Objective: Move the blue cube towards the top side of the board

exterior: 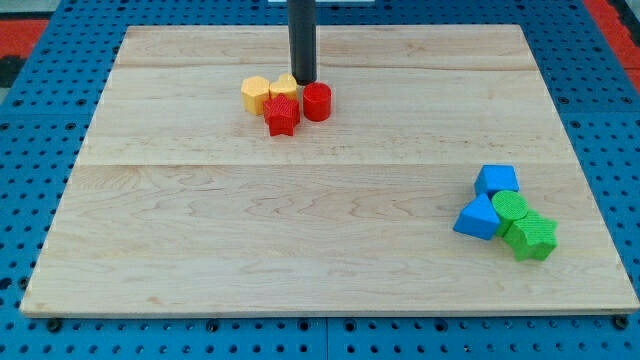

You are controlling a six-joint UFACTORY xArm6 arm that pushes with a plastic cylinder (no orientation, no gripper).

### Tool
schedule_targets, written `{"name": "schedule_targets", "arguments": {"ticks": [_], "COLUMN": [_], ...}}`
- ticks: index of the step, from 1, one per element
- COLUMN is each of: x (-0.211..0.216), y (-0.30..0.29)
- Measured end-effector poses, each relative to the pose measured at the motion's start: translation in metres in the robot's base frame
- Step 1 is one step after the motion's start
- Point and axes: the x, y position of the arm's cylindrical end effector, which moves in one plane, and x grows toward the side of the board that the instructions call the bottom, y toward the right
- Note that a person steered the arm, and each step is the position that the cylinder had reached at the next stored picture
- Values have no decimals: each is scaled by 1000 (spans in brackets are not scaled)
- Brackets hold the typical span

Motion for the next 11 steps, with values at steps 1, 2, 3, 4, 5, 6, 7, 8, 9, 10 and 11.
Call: {"name": "schedule_targets", "arguments": {"ticks": [1,2,3,4,5,6,7,8,9,10,11], "x": [1,0,-2,-16,10,128,236,268,260,236,202], "y": [0,1,8,121,241,319,323,290,256,226,215]}}
